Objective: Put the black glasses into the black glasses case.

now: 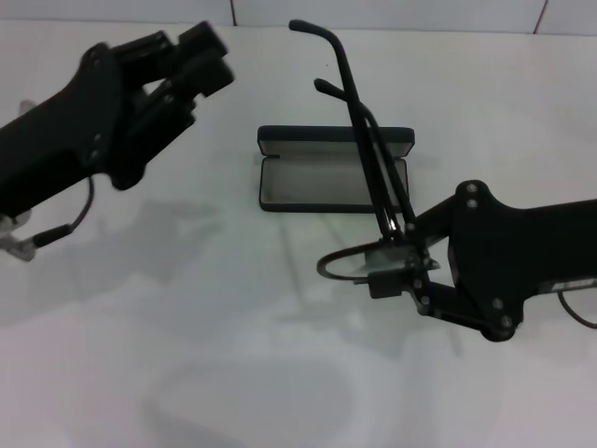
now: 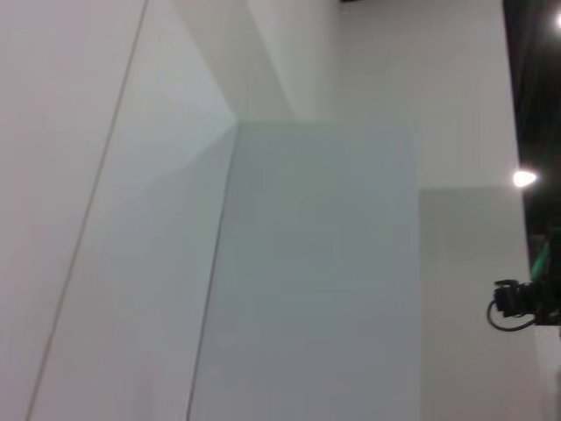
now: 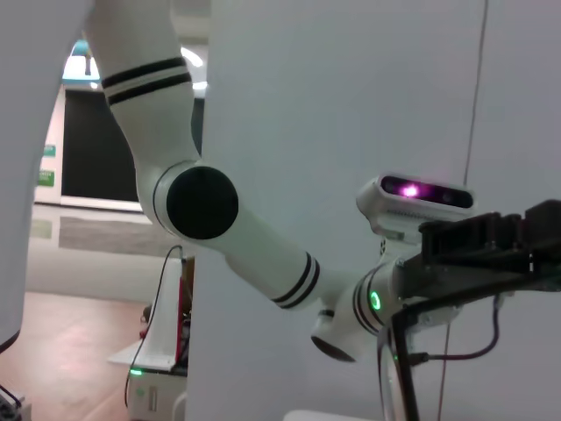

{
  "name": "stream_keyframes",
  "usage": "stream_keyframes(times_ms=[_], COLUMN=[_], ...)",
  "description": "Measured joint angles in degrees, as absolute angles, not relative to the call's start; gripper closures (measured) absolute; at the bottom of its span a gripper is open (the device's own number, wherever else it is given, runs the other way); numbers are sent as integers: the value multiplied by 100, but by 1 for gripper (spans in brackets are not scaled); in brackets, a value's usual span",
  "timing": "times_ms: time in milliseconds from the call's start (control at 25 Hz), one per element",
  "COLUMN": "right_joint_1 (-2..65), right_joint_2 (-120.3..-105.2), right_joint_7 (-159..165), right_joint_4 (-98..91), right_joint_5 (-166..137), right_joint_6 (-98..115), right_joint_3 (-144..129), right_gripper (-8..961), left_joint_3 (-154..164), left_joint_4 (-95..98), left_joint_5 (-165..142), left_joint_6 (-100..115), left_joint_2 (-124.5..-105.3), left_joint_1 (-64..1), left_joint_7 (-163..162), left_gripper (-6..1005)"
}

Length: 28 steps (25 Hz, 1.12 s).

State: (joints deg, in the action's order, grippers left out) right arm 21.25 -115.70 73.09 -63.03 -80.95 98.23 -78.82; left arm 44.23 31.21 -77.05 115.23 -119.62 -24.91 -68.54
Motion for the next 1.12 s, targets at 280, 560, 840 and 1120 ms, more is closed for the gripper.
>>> stream_keyframes(times_ms=[280, 560, 840, 1120], right_joint_1=[2568, 2909, 2953, 2934], right_joint_2=[-11585, -11587, -11602, -11610], right_joint_7=[7163, 7138, 7136, 7131], right_joint_4=[-5661, -5297, -5272, -5293], right_joint_5=[-8084, -8083, -8078, -8027], right_joint_6=[9883, 9921, 9943, 10058], right_joint_3=[-7898, -7908, -7947, -7945], right_gripper=[840, 840, 840, 841], left_joint_3=[4833, 5139, 5233, 5372], left_joint_4=[2895, 2885, 2879, 2779], left_joint_5=[-7700, -7696, -7709, -7768], left_joint_6=[11528, 11528, 11514, 11496], left_joint_2=[-11966, -11973, -11977, -11978], left_joint_1=[-2833, -2967, -2953, -2972], left_joint_7=[-6559, -6520, -6474, -6467], left_gripper=[825, 864, 925, 928])
